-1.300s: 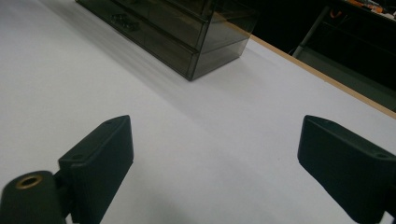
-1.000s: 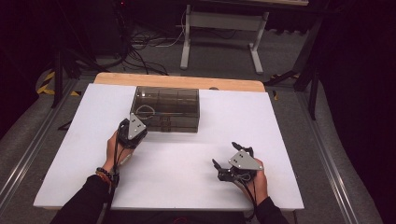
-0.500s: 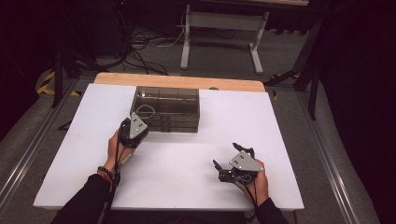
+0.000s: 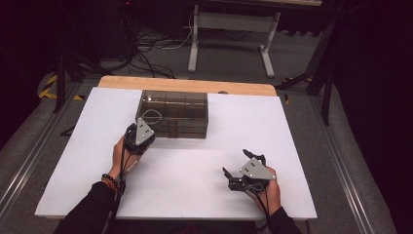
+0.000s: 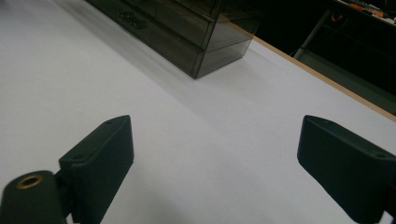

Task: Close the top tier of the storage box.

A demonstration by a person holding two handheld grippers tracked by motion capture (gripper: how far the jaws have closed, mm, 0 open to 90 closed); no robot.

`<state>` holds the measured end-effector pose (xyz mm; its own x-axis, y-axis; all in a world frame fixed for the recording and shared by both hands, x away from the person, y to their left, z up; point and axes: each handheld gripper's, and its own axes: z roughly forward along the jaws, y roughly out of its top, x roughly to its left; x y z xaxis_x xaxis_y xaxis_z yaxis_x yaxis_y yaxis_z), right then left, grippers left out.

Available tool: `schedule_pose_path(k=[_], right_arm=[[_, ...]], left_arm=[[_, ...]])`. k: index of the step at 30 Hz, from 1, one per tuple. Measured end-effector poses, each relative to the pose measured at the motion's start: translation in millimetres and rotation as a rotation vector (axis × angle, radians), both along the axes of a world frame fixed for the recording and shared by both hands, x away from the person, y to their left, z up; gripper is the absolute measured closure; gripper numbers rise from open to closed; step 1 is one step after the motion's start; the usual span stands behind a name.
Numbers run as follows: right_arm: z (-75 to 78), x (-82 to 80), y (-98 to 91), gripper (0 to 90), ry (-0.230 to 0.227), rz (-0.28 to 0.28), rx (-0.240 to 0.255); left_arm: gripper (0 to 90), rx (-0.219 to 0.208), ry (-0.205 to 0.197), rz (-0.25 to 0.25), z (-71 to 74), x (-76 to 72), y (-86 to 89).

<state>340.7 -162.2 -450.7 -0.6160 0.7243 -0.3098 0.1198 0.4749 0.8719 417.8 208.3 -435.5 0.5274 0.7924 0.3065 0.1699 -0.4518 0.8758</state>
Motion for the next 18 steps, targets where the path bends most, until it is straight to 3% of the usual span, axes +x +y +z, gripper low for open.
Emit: schedule_pose_path(k=[18], right_arm=[[-0.2, -0.8, 0.9, 11.4, 0.001, 0.006, -0.003]], left_arm=[[89.3, -0.009, -0.007, -0.014, 3.6, -4.9, 0.4]])
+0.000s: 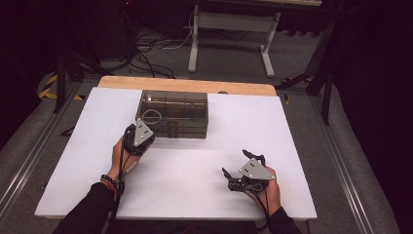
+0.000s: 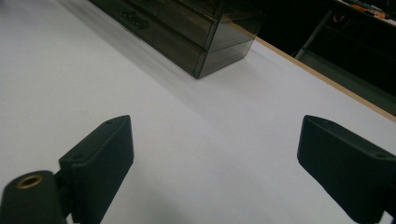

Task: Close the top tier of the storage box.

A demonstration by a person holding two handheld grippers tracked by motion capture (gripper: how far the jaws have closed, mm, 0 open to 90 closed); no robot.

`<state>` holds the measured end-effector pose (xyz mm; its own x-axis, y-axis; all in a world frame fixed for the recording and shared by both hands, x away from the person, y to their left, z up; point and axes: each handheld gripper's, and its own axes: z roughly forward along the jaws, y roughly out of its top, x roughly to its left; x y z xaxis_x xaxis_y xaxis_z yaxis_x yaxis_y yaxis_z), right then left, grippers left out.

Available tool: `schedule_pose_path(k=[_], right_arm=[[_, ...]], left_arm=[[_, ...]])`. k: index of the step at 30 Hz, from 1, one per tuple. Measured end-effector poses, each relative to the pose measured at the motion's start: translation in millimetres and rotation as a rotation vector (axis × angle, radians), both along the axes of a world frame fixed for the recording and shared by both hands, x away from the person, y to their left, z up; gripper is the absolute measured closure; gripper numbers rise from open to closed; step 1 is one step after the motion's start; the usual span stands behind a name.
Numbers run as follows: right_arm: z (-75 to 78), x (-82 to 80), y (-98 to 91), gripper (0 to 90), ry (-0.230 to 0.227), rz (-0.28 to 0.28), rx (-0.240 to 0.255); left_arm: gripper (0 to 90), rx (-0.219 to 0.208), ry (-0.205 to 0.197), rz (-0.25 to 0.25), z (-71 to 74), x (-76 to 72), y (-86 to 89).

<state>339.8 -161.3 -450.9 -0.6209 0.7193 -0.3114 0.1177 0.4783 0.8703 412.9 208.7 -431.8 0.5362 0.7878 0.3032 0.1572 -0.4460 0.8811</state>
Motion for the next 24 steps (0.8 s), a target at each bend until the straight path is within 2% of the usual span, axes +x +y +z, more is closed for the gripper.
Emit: schedule_pose_path(k=[13, 20, 24], right_arm=[[-0.3, -0.2, 0.6, 11.5, -0.004, 0.003, -0.003], [0.0, -0.4, 0.5, 12.0, -0.001, 0.012, -0.006], [0.0, -0.5, 0.4, 12.0, -0.004, 0.008, 0.001]], left_arm=[[83.8, -0.008, -0.005, -0.002, 2.2, -3.1, 0.7], [74.9, 0.0, -0.009, -0.004, 3.1, -5.4, -0.4], [70.1, -0.01, -0.012, -0.009, 3.8, -6.4, 0.4]])
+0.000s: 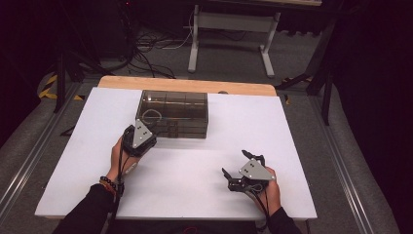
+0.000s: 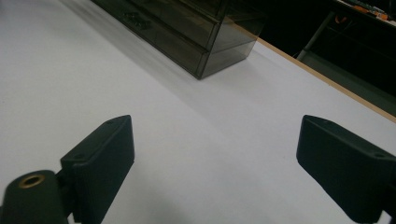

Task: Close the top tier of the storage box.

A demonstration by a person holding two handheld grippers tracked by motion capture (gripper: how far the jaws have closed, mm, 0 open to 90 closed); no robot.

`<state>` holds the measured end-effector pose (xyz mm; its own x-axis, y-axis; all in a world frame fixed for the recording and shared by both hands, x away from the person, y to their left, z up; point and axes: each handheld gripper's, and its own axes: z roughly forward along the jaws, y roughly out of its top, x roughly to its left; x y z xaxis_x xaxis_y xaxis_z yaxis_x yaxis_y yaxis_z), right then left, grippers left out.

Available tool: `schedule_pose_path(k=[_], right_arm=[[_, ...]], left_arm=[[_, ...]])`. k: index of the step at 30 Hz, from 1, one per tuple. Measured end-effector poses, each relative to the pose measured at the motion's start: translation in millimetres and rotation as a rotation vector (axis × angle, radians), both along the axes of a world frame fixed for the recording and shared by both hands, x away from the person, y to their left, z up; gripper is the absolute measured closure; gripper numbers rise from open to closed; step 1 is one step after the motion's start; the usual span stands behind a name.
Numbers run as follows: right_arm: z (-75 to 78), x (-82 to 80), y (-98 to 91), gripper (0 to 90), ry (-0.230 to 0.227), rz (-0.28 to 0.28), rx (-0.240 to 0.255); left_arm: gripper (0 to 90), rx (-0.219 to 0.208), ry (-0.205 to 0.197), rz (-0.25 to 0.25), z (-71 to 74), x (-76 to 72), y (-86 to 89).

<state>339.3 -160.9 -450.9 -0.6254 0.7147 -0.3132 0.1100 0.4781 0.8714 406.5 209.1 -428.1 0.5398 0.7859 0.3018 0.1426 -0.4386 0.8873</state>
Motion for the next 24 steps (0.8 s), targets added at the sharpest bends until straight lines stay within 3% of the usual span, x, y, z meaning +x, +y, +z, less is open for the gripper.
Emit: schedule_pose_path(k=[10, 17, 19, 22, 24], right_arm=[[0.3, -0.1, -0.3, 11.9, 0.001, 0.002, 0.0], [0.5, -0.2, -0.4, 12.0, -0.002, 0.003, -0.002], [0.5, -0.4, -0.3, 12.0, -0.002, 0.004, -0.003], [0.6, -0.7, -0.1, 12.0, -0.002, 0.003, -0.003], [0.5, -0.5, -0.1, 12.1, -0.002, 0.005, -0.004]], left_arm=[[51.9, 0.018, 0.011, -0.032, 0.4, -1.0, -1.1], [44.6, 0.016, 0.008, -0.027, 0.4, -1.5, -1.3], [35.8, 0.019, 0.008, -0.013, 0.0, -1.4, -1.6], [30.5, 0.011, 0.01, -0.01, -0.4, -1.0, -1.5], [31.1, 0.008, 0.018, -0.026, -0.6, -0.7, -1.3]])
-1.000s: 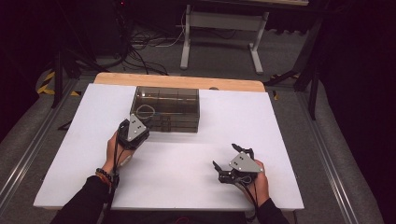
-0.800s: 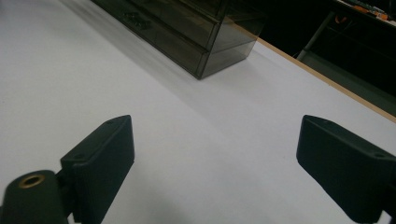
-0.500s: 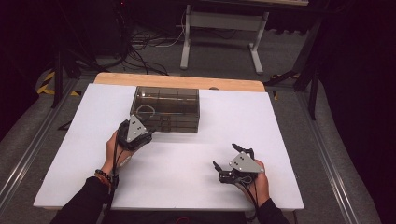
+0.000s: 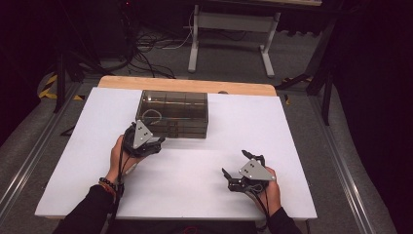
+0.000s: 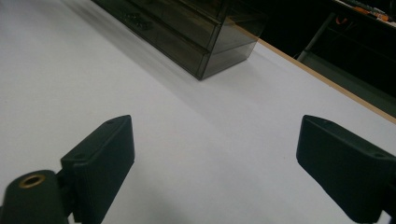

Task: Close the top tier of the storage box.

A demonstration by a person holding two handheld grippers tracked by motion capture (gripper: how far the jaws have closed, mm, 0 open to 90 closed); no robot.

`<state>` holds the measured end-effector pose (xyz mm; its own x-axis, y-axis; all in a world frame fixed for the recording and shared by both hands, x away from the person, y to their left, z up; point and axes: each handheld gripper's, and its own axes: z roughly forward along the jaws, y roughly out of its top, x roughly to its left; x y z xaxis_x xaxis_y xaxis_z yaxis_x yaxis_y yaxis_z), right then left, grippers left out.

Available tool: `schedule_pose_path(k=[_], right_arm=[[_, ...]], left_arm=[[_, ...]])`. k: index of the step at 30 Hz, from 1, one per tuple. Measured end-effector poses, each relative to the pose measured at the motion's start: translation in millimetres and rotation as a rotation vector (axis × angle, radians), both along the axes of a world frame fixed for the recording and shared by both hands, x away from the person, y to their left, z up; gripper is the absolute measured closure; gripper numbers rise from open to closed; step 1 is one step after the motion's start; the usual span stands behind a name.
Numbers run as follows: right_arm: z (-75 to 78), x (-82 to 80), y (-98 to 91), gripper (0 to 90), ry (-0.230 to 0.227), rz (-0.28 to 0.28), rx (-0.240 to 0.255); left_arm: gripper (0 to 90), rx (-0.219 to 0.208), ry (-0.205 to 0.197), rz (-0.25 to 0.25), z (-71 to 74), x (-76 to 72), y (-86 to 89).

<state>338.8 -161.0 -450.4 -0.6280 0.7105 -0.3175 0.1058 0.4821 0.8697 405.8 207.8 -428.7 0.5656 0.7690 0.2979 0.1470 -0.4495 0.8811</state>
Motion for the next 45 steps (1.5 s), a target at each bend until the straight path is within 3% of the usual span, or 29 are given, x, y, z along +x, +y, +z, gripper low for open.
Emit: schedule_pose_path(k=[2, 3, 7, 11, 20, 29, 36, 45], right_arm=[[-0.2, -0.1, 0.1, 12.2, 0.001, 0.002, -0.002], [-0.2, -0.2, 0.2, 12.2, 0.001, 0.003, -0.002], [-0.3, -0.4, 0.5, 12.2, 0.003, 0.005, -0.001], [-0.4, -0.6, 0.8, 12.3, 0.004, 0.008, -0.002], [-0.2, -0.8, 0.5, 12.4, 0.005, 0.012, -0.004], [0.1, -1.3, 0.6, 12.4, 0.005, 0.012, -0.003], [0.1, -1.0, 0.5, 12.4, 0.006, 0.011, -0.001], [1.2, -1.7, 1.0, 12.5, 0.002, 0.016, 0.005]], left_arm=[[27.7, 0.004, 0.002, -0.002, -0.2, -0.2, -0.5], [22.3, -0.001, -0.013, 0.029, -0.8, -1.2, -1.8], [19.1, -0.026, -0.022, 0.03, -0.2, -2.2, -0.8], [13.4, -0.026, 0.003, 0.007, -1.5, -1.7, -1.3], [6.2, -0.041, -0.005, -0.012, 0.9, -4.9, -1.4], [4.1, -0.045, 0.001, -0.033, 3.5, -8.7, 0.5], [6.1, -0.053, -0.024, -0.061, 8.6, -17.9, 1.6], [6.2, -0.038, -0.022, -0.082, 11.1, -26.9, -1.8]])
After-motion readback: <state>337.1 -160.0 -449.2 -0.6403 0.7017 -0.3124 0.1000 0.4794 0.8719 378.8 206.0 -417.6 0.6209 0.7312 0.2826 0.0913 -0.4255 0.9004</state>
